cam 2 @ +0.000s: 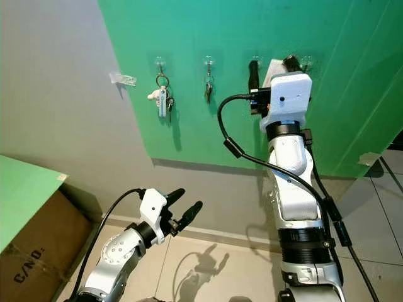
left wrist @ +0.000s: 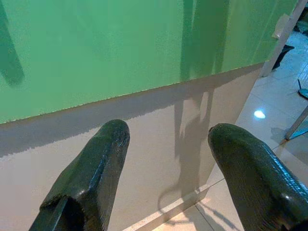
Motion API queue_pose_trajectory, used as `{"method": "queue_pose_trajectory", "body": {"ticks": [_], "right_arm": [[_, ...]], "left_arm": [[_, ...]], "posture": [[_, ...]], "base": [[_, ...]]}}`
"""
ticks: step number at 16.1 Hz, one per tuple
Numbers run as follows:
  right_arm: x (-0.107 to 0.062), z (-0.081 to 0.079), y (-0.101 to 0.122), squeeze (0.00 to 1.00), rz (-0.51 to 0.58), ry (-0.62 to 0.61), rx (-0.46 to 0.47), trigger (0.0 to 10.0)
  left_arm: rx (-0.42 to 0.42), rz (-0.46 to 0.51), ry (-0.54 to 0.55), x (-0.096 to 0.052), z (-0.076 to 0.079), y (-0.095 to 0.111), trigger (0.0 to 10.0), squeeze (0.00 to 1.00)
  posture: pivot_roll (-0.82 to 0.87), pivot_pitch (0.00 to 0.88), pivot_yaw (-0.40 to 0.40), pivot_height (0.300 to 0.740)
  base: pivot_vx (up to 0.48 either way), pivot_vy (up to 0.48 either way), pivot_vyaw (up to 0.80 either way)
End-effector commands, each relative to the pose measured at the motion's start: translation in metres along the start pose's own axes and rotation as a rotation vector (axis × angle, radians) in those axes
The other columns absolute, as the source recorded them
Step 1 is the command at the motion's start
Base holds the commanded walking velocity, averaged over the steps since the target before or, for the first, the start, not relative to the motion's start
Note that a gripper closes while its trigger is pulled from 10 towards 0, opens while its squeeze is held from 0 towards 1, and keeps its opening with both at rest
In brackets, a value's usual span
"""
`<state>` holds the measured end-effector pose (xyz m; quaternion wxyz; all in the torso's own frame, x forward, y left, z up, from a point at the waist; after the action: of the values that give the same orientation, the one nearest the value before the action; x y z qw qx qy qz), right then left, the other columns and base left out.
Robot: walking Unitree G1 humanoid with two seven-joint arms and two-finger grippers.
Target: Hang keys on a hook
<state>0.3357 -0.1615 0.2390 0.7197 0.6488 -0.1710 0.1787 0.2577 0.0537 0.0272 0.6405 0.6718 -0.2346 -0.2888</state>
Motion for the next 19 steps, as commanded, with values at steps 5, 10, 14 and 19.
{"method": "queue_pose_trajectory", "body": {"ticks": [5,10,14,19], "right_arm": [[0.002,0.000,0.003,0.00,0.032,-0.016,0.005,10.0],[0.003,-0.002,-0.001,0.00,0.017,-0.012,0.004,10.0],[0.004,-0.005,-0.006,0.00,-0.011,0.000,0.020,10.0],[0.005,-0.011,-0.010,0.00,-0.038,0.026,0.043,10.0]], "left_arm": [[0.019,0.008,0.010,0.000,-0.003,0.003,10.0,0.00],[0.021,0.007,0.011,0.000,-0.003,0.003,10.0,0.00],[0.024,0.004,0.017,-0.001,-0.005,0.002,10.0,0.00],[0.027,0.002,0.021,-0.002,-0.006,0.002,10.0,0.00]], "posture": [[-0.25,0.000,0.086,0.740],[-0.25,0.000,0.086,0.740],[-0.25,0.000,0.087,0.740],[-0.24,0.000,0.087,0.740]], "base": [[0.000,0.000,0.00],[0.000,0.000,0.00],[0.000,0.000,0.00],[0.000,0.000,0.00]]}}
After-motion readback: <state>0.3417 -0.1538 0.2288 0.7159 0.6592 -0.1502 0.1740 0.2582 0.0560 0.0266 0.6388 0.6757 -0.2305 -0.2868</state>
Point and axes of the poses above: a point about 5 cm out from each wrist's last joint towards the gripper, its own x axis pointing out of the wrist towards the gripper, its own y axis along the axis of the wrist's last joint, z = x × y, the point moved 2 cm from there along x, pointing out of the wrist towards the gripper, and after that the axes turned 7 degrees about x, right-handed, at the moved point
